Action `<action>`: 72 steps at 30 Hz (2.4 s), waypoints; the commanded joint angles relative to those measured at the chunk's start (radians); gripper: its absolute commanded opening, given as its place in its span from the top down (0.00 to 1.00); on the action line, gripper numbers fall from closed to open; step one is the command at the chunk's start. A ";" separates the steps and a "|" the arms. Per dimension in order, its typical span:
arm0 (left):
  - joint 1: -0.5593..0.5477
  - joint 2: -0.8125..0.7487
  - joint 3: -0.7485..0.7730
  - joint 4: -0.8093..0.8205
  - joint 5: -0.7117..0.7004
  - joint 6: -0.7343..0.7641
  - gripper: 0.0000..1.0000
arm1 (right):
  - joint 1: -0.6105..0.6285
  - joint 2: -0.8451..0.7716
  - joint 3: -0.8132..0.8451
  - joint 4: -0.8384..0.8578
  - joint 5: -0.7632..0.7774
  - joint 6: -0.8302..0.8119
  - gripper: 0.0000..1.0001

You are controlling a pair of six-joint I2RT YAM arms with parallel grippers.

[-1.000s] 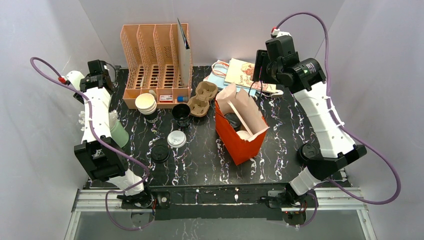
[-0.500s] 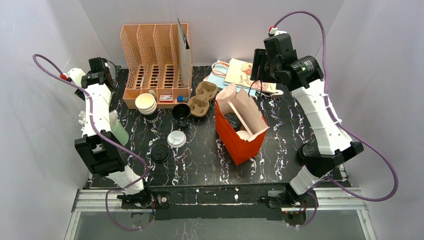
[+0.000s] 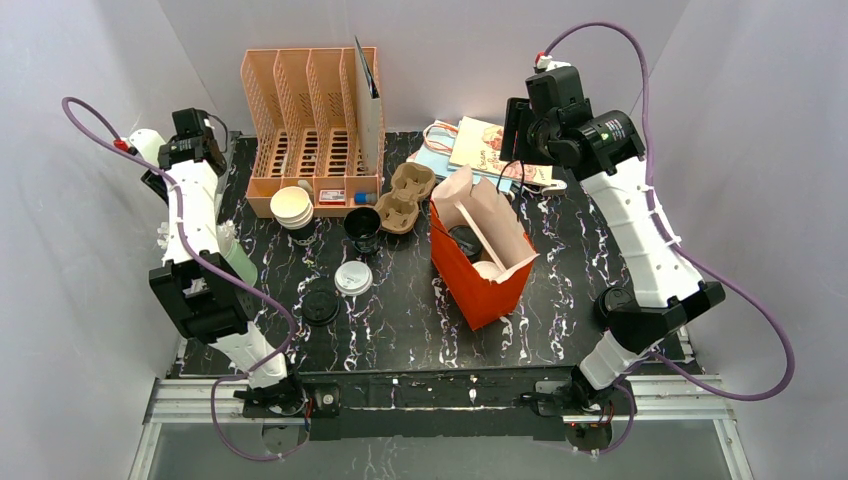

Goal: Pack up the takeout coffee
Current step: Pick up the straw from the storage cup.

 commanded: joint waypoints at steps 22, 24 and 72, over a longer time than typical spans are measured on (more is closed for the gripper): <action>0.028 0.022 -0.048 0.020 0.029 -0.021 0.78 | -0.002 0.011 0.036 0.013 0.000 -0.020 0.32; 0.029 0.021 -0.048 0.012 0.027 -0.031 0.84 | -0.002 0.011 0.034 0.015 -0.001 -0.020 0.32; -0.230 -0.183 0.291 0.645 1.006 -0.442 1.00 | -0.002 -0.122 -0.129 0.140 0.015 0.006 0.31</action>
